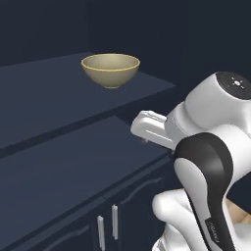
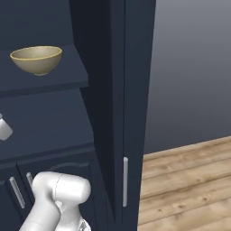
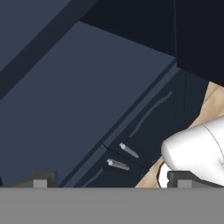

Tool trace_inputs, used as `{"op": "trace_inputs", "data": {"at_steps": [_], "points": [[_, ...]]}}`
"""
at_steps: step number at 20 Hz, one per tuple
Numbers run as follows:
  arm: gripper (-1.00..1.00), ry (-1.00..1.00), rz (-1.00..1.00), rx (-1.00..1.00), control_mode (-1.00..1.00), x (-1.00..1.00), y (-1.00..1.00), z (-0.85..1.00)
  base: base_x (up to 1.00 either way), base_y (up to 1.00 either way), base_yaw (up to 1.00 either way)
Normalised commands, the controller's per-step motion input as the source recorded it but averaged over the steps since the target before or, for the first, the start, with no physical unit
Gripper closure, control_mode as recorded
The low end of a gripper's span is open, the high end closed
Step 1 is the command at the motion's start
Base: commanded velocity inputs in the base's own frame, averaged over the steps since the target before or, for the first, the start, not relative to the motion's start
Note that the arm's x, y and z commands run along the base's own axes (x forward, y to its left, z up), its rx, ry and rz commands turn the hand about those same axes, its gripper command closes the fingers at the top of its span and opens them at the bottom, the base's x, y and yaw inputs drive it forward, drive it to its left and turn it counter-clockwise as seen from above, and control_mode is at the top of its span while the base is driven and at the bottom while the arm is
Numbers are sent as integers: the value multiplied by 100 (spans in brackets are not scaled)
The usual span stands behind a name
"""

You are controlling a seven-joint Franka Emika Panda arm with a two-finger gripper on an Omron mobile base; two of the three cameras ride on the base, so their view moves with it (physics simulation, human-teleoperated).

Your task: Pick up the bowls from the cabinet and place each bowl in front of a stool on the dining counter.

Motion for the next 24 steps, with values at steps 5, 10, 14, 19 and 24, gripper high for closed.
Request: {"op": "trace_inputs", "data": {"at_steps": [5, 10, 14, 19, 24], "points": [[-100, 0, 0, 0, 100, 0, 0, 0, 58, 0, -1], [-100, -2, -11, 0, -100, 5, 0, 67, 6, 0, -1], [-100, -11, -18, 0, -100, -3, 1, 100, 0, 0, 0], [-100, -18, -17, 17, -100, -4, -11, 89, 0, 0, 0], [-100, -8, -6, 23, -100, 5, -29, 37, 0, 0, 0]]}}
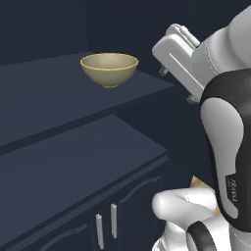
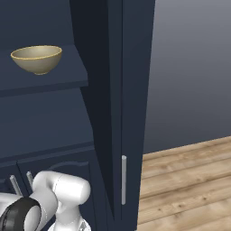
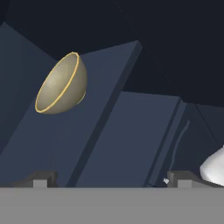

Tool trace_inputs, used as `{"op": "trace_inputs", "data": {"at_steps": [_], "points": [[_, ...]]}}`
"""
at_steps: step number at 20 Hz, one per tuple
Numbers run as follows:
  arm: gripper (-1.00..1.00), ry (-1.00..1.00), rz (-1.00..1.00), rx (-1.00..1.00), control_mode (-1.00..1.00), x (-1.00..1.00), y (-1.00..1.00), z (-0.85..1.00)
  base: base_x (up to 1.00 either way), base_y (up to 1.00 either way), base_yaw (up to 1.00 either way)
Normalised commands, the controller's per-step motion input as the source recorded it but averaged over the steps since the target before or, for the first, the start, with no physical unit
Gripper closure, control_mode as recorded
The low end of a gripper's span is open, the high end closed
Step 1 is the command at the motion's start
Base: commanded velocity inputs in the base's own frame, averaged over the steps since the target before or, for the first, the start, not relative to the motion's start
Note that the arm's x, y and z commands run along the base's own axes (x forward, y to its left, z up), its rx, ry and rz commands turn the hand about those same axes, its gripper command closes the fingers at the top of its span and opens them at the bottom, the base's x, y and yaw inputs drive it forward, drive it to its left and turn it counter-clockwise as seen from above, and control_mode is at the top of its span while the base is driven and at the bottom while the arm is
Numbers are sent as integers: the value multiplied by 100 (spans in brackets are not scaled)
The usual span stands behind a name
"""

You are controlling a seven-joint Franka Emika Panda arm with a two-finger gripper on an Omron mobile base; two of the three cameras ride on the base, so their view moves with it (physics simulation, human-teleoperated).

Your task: Pick up the bowls from the cabinet and place each bowl in front of a stool on the dining counter.

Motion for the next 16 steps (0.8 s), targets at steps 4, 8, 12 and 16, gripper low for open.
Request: {"op": "trace_inputs", "data": {"at_steps": [4, 8, 12, 16], "points": [[-100, 1, 1, 8, -100, 11, -36, -1, 0, 0, 0], [-100, 1, 5, 16, -100, 34, -35, -5, 0, 0, 0], [-100, 0, 0, 5, -100, 66, -3, -1, 0, 0, 0], [-100, 5, 0, 0, -100, 88, 8, -6, 0, 0, 0]]}}
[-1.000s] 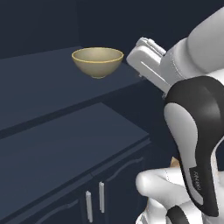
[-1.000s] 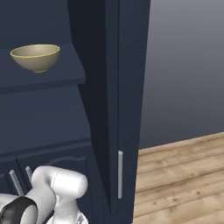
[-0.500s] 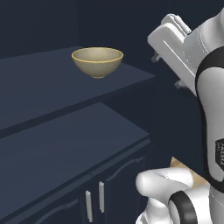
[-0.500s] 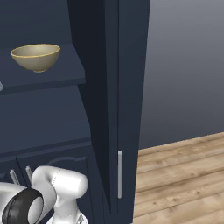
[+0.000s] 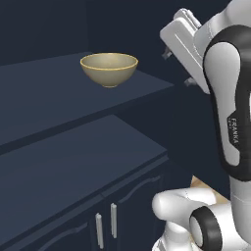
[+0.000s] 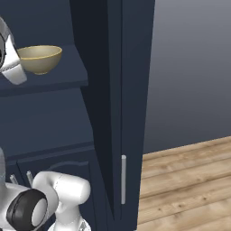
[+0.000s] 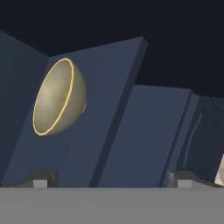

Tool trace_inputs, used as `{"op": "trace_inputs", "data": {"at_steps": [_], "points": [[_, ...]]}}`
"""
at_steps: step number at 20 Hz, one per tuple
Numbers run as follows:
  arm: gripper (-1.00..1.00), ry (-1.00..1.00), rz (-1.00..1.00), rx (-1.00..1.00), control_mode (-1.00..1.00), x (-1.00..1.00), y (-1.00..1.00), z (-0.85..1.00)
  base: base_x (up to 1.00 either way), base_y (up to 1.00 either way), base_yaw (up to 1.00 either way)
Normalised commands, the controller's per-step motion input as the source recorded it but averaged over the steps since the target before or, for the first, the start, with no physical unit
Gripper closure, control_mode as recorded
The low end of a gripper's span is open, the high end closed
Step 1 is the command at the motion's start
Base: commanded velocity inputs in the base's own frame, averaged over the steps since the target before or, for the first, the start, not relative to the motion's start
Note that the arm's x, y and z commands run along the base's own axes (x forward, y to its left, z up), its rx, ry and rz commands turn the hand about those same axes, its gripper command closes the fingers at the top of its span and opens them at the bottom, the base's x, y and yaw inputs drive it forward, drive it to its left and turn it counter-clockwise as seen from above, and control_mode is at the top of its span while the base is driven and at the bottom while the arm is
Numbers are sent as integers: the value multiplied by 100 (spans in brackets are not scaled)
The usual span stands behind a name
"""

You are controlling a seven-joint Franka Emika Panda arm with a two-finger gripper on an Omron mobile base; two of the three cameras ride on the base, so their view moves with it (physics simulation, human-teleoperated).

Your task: Pick up the bowls from the cabinet and place each bowl in front of a stool on the dining counter.

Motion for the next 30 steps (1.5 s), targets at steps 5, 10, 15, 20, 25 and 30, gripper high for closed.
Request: {"op": "trace_inputs", "data": {"at_steps": [5, 10, 15, 20, 25, 30], "points": [[-100, 11, 0, 0, -100, 86, 20, -21, 0, 0, 0], [-100, 9, 0, 0, -100, 79, 28, -21, 0, 0, 0], [-100, 3, 0, 0, -100, 70, 34, -10, 0, 0, 0], [-100, 0, 0, -2, -100, 63, 23, -9, 0, 0, 0], [-100, 0, 0, -5, -100, 61, 8, -16, 0, 0, 0], [-100, 2, 0, -6, -100, 64, 11, -11, 0, 0, 0]]}}
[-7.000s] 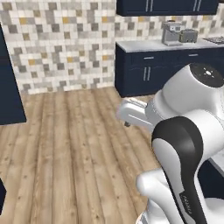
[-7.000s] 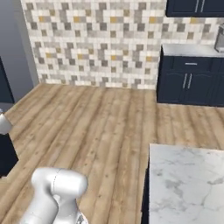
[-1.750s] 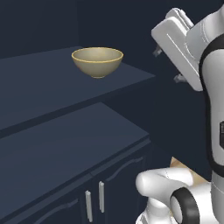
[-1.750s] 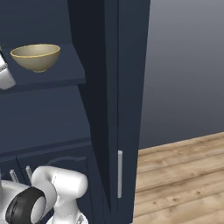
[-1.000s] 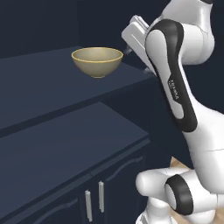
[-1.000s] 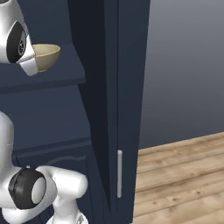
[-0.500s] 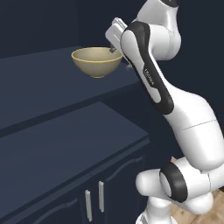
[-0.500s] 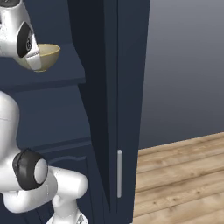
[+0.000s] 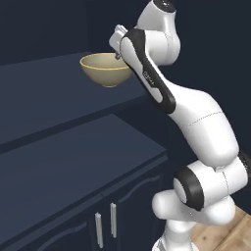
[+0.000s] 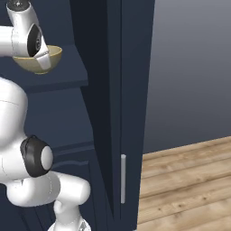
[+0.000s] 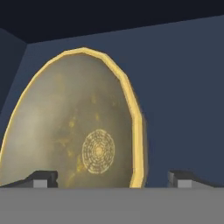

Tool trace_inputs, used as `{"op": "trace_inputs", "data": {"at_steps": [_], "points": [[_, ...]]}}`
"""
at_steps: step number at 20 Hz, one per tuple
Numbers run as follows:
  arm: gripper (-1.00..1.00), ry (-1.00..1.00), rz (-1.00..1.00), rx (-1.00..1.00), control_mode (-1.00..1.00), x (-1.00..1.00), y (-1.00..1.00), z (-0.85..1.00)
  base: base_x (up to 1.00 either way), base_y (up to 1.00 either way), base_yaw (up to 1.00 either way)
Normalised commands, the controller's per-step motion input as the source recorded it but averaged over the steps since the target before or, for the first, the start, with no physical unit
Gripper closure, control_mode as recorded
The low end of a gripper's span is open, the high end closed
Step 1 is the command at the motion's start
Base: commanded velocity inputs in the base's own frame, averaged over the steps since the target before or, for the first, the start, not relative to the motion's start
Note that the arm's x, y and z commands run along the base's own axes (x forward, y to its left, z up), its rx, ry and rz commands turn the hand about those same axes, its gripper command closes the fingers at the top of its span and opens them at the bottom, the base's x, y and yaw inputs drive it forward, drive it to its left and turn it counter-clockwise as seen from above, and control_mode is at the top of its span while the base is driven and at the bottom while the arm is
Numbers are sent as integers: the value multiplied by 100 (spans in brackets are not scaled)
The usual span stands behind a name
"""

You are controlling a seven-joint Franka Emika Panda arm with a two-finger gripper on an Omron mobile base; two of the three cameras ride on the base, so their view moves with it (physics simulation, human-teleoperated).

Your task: Pick up the bowls from the cabinet and place each bowl in front of a stool on the dining counter.

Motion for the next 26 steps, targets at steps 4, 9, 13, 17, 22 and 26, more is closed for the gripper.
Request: {"op": "trace_inputs", "data": {"at_steps": [4, 9, 13, 17, 22, 26], "points": [[-100, 3, 0, -4, -100, 48, 16, -6, 0, 0, 0], [-100, 4, 0, -5, -100, 12, 16, -10, 0, 0, 0], [100, 1, 0, -5, -100, 0, 2, -8, 0, 0, 0], [100, 0, 0, 0, -100, 0, 0, 0, 0, 0, 0], [100, 0, 0, 0, -100, 0, 0, 0, 0, 0, 0], [100, 0, 3, 0, -100, -41, 7, 0, 0, 0, 0]]}}
